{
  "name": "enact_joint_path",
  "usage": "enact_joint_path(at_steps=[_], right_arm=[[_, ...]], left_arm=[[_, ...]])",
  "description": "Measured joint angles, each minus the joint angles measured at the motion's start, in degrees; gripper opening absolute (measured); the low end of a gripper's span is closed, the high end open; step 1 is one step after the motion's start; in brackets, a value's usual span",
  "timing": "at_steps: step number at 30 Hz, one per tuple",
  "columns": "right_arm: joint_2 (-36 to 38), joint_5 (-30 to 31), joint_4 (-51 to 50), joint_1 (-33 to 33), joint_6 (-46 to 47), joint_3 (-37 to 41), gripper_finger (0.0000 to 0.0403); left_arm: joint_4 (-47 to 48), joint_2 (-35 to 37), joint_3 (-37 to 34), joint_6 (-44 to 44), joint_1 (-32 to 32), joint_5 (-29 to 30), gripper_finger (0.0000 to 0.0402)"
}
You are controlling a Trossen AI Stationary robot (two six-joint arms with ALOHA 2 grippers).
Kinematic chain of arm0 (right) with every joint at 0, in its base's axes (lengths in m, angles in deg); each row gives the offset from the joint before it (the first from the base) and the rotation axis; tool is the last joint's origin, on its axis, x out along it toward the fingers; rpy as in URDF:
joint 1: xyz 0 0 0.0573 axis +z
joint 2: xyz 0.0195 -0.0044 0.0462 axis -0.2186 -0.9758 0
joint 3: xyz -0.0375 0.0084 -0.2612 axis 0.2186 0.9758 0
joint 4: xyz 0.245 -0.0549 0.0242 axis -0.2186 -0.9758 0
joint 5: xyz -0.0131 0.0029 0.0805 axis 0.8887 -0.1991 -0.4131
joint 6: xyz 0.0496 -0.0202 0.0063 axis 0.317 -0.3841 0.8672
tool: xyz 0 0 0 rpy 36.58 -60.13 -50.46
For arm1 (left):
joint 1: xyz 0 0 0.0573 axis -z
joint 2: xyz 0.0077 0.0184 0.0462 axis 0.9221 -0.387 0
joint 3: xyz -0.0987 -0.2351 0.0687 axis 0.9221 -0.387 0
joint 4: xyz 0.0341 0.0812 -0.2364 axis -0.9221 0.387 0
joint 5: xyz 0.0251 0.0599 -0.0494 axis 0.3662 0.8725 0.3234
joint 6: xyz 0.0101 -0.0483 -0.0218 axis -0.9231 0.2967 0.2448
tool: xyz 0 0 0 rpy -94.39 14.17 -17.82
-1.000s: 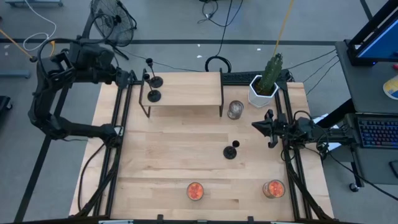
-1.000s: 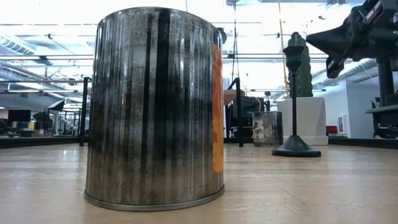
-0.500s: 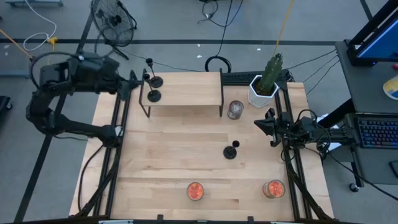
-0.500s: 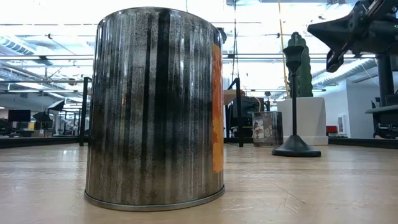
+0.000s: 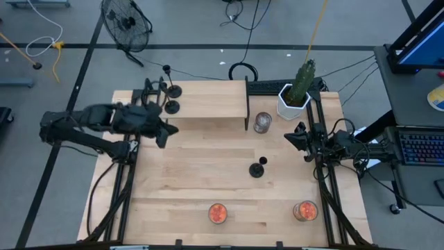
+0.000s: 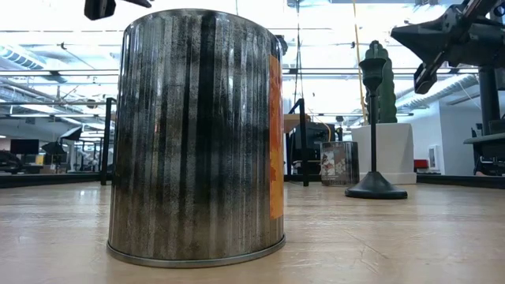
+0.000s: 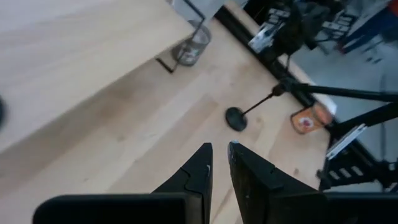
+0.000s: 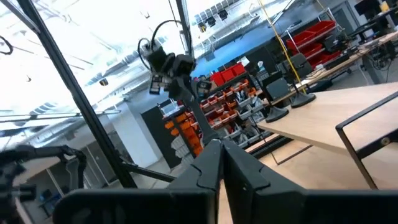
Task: Pick & Place candle stick holders
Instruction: Put the black candle holder on the shelf
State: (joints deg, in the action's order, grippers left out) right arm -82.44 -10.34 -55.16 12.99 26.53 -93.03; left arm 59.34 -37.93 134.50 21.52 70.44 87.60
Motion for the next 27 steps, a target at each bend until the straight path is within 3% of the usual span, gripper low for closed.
enact_joint_path(at_steps=[7, 12, 19, 27], right_arm=[[-0.41, -0.17, -0.58, 0.15, -0.92, -1.21, 0.0034], [-4.26, -0.2, -3.91, 0.15, -5.08, -6.11, 0.0036], [-15.7, -0.26, -12.27, 0.15, -6.06, -15.64, 0.0036], [-29.97, -4.45, -24.48, 0.3, -7.37, -29.75, 0.0036]], left_arm=[[-12.28, 6.05, -13.97, 1.54, 6.64, 5.87, 0.0058], [-15.13, 10.49, -20.95, 3.3, 10.34, 9.59, 0.0058], [-15.31, 16.87, -26.35, 1.6, 13.9, 12.23, 0.0058], [-15.21, 26.04, -31.81, -2.82, 14.66, 13.12, 0.0058]])
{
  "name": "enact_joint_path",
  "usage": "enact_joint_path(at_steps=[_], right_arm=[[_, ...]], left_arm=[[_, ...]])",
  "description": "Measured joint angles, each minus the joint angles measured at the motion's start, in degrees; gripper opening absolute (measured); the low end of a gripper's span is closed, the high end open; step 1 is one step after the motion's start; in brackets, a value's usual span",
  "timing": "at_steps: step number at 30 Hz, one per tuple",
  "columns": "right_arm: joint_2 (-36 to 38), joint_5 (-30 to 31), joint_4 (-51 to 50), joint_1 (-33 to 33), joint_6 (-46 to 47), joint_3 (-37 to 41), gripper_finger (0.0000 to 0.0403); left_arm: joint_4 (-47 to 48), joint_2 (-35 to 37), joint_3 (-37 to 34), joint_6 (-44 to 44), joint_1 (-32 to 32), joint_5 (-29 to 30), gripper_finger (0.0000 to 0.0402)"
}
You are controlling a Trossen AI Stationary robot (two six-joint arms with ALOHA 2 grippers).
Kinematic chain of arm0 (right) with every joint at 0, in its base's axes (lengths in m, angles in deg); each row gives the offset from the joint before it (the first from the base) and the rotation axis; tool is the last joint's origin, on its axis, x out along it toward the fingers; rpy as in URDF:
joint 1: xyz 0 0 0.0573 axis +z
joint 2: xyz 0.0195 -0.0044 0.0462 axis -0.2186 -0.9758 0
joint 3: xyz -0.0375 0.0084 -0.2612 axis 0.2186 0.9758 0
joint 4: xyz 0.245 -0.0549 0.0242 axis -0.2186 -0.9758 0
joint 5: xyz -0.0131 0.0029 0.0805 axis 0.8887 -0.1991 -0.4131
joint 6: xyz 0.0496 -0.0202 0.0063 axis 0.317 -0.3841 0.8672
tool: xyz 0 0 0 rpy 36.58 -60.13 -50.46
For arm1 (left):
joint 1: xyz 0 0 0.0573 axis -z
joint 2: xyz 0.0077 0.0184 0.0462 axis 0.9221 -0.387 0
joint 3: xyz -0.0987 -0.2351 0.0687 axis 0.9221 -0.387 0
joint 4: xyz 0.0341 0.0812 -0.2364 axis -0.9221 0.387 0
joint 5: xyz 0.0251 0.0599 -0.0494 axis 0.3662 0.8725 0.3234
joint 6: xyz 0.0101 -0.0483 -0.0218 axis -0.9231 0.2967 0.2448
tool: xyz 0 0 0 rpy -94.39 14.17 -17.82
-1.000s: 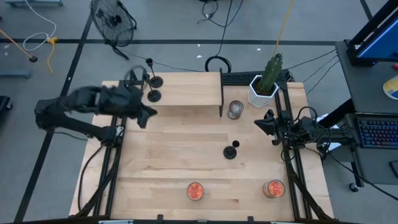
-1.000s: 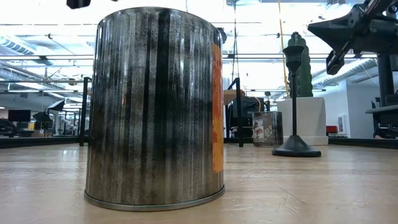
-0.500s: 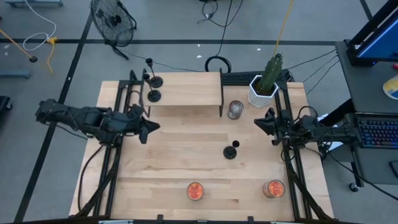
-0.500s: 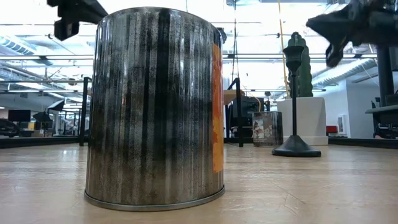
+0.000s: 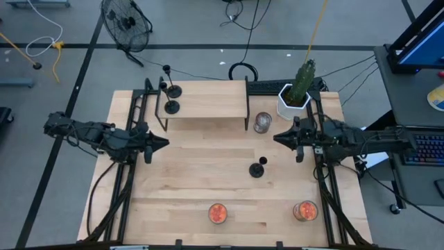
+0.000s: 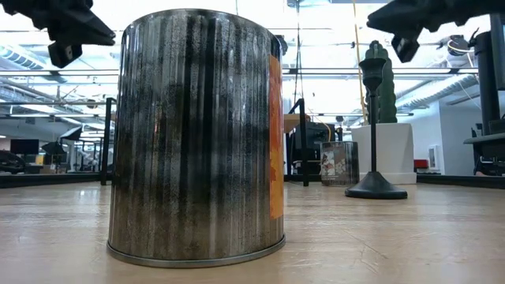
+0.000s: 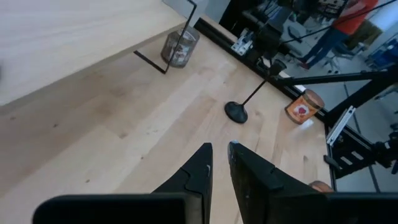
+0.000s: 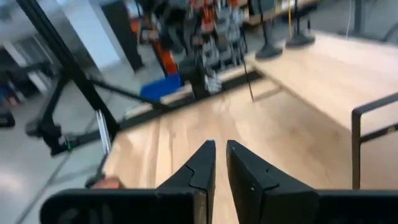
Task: Pick & Place candle stick holders
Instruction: Put the black candle holder on the shelf
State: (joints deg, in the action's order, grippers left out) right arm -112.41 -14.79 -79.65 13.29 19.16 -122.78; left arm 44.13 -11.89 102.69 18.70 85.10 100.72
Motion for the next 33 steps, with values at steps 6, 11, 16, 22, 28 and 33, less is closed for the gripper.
enact_joint_path(at_steps=[6, 11, 16, 22, 28, 33], right_arm=[[-9.91, -0.12, -13.17, 1.74, 0.0, -11.72, 0.0036], [-17.74, -0.14, -20.62, 3.78, 0.01, -20.02, 0.0036], [-24.58, -0.17, -27.12, 5.75, 1.55, -27.08, 0.0036], [-31.31, -0.29, -36.3, 8.36, 6.47, -33.72, 0.0036], [-34.7, -0.3, -42.54, 8.84, 17.77, -37.95, 0.0037], [-34.68, -2.79, -42.37, 8.84, 22.85, -38.27, 0.0051]], left_arm=[[1.17, 7.73, -4.05, -1.41, 0.0, -0.07, 0.0058], [3.24, 12.94, -5.83, -1.54, -0.02, -0.18, 0.0058], [5.31, 16.26, -5.98, -2.67, -0.04, -0.24, 0.0058], [8.68, 18.58, -5.98, -3.53, -0.04, -0.36, 0.0058], [11.01, 18.93, -6.01, -3.95, -0.04, -0.62, 0.0058], [11.85, 18.93, -5.99, -5.02, -0.04, -0.87, 0.0058]])
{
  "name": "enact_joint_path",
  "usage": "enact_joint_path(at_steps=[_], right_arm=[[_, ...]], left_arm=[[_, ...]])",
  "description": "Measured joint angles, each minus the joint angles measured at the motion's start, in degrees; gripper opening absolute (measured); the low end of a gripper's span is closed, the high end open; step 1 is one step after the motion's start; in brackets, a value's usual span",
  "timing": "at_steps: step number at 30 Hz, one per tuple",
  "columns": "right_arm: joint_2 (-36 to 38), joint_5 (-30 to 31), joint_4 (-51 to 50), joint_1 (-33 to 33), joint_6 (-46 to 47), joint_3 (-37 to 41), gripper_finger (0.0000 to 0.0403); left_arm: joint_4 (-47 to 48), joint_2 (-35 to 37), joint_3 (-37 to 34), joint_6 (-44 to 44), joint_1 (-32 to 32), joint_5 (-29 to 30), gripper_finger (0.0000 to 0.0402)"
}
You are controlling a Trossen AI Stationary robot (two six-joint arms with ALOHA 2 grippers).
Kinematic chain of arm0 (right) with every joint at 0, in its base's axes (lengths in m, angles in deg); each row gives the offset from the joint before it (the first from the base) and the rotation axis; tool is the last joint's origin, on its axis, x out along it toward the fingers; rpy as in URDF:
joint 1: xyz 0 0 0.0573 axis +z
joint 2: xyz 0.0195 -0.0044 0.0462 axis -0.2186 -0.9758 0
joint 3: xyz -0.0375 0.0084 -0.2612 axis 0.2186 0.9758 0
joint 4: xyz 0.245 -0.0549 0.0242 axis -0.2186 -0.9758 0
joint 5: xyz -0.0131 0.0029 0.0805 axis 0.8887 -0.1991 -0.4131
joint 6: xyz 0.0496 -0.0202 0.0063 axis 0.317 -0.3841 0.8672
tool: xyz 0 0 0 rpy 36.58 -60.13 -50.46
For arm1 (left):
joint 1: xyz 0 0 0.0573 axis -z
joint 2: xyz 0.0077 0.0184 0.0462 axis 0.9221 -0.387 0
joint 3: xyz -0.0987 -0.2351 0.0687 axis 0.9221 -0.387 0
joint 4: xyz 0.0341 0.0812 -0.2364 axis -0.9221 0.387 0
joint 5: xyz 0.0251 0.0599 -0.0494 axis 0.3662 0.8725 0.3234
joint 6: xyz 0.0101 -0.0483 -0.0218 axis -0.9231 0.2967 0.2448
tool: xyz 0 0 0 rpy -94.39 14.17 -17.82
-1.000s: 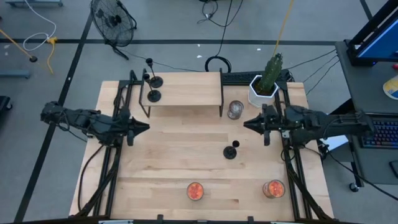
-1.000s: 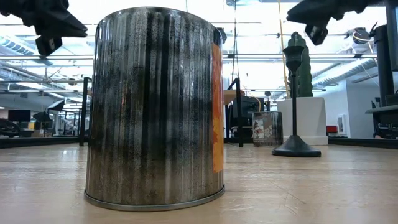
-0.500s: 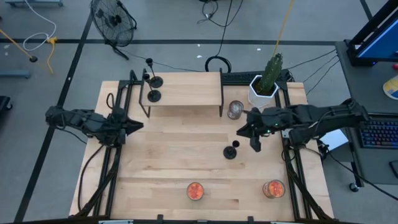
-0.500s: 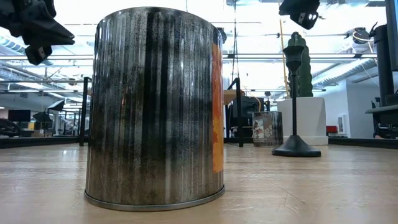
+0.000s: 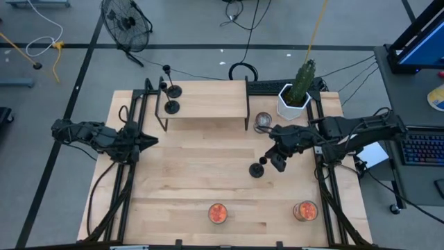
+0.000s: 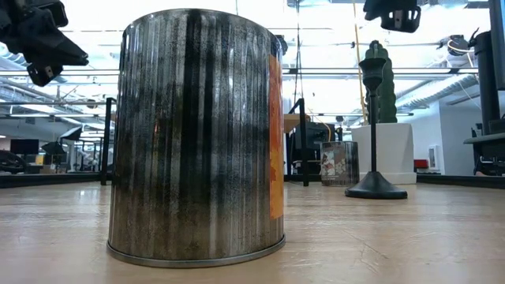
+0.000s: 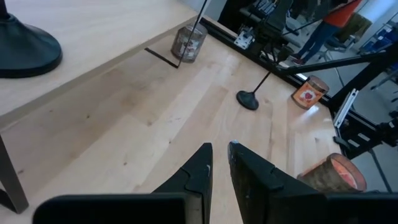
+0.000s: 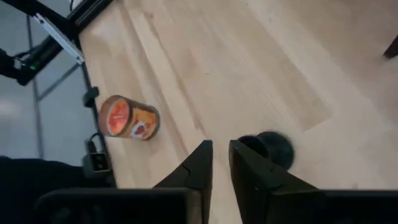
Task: Pick & Place candle stick holders
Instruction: Put the black candle holder on the shelf
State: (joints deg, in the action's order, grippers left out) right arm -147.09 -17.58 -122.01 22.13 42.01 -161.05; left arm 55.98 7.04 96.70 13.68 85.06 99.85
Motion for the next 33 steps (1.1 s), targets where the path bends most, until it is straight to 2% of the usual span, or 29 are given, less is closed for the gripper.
enact_joint_path(at_steps=[6, 12, 33], right_arm=[[0.0, -0.36, -0.01, -0.01, 5.4, 0.0, 0.0095], [-0.06, -0.35, -0.7, -0.01, 5.72, 0.0, 0.0129], [-5.86, -0.32, -7.14, -0.44, 11.56, 0.0, 0.0133]], left_arm=[[-0.01, 0.0, -0.01, -1.27, 0.0, -0.13, 0.0058], [-0.01, -0.02, 0.0, -1.29, 0.0, -0.13, 0.0058], [-0.34, -0.04, -0.01, -1.25, 0.02, 0.51, 0.0058]])
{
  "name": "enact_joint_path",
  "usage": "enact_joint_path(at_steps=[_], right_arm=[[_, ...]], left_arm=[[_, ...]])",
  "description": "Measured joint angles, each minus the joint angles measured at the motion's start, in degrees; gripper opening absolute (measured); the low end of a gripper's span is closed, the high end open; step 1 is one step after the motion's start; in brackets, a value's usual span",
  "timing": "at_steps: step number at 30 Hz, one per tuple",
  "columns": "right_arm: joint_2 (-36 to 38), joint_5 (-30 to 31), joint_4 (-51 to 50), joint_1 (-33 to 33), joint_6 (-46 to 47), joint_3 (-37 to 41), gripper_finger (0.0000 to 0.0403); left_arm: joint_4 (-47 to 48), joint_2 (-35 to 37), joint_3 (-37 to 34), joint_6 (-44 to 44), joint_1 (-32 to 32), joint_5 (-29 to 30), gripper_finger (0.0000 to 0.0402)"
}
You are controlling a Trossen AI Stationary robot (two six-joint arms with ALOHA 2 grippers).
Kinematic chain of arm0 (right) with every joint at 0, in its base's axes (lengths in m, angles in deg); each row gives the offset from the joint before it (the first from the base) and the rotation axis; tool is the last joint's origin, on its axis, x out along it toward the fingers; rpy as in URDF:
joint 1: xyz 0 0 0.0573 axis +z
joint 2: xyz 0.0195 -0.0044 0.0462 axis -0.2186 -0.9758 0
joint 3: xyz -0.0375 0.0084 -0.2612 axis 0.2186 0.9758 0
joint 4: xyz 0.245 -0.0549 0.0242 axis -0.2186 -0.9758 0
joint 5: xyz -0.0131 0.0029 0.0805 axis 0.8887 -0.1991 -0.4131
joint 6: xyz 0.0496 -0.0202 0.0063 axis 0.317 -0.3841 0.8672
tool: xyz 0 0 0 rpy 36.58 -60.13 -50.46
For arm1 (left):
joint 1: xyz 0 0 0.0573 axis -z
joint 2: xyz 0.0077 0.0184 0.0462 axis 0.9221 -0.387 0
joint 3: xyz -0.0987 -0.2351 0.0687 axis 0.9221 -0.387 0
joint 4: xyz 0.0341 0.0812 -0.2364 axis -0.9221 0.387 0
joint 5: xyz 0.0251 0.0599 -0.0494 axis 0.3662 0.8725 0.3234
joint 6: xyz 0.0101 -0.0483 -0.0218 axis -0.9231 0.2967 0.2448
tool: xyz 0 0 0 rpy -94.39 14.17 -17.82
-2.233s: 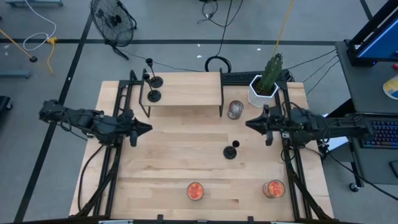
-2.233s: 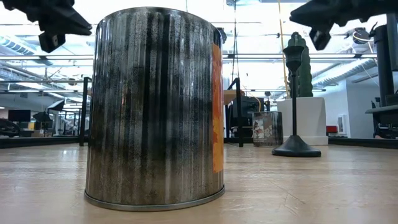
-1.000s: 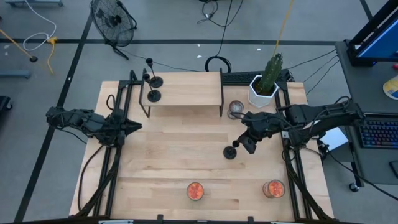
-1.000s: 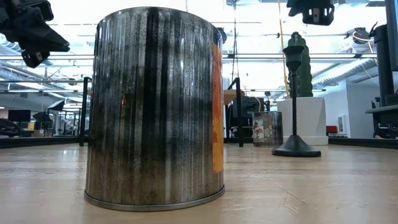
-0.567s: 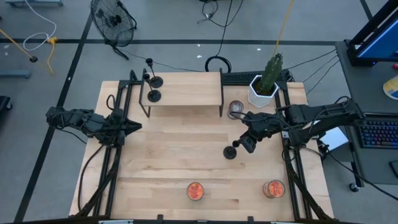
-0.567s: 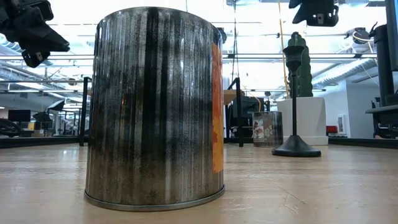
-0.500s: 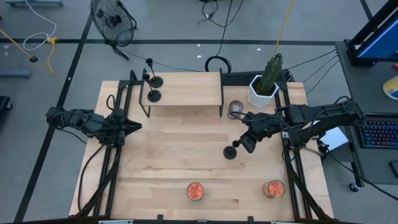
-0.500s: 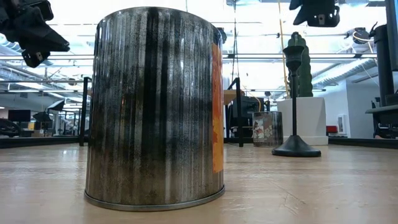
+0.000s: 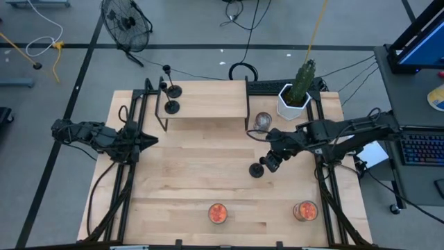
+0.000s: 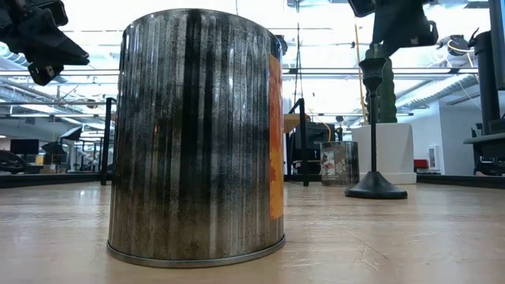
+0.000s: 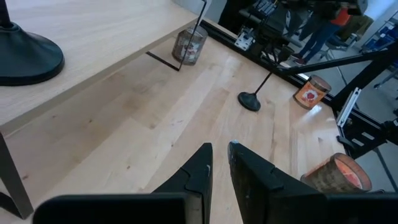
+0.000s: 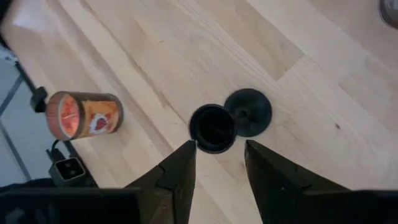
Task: Pick & Place candle stick holders
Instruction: Put the black candle holder on the shelf
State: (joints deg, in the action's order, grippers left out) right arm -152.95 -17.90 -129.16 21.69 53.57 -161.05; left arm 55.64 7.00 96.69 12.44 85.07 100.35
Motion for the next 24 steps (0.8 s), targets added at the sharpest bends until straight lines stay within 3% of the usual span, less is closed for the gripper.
enact_joint_path(at_steps=[24], right_arm=[[-2.58, 0.22, 1.16, -0.57, 1.88, 2.89, 0.0132]], left_arm=[[-0.02, 0.0, 0.02, 0.01, 0.0, 0.08, 0.0058]])
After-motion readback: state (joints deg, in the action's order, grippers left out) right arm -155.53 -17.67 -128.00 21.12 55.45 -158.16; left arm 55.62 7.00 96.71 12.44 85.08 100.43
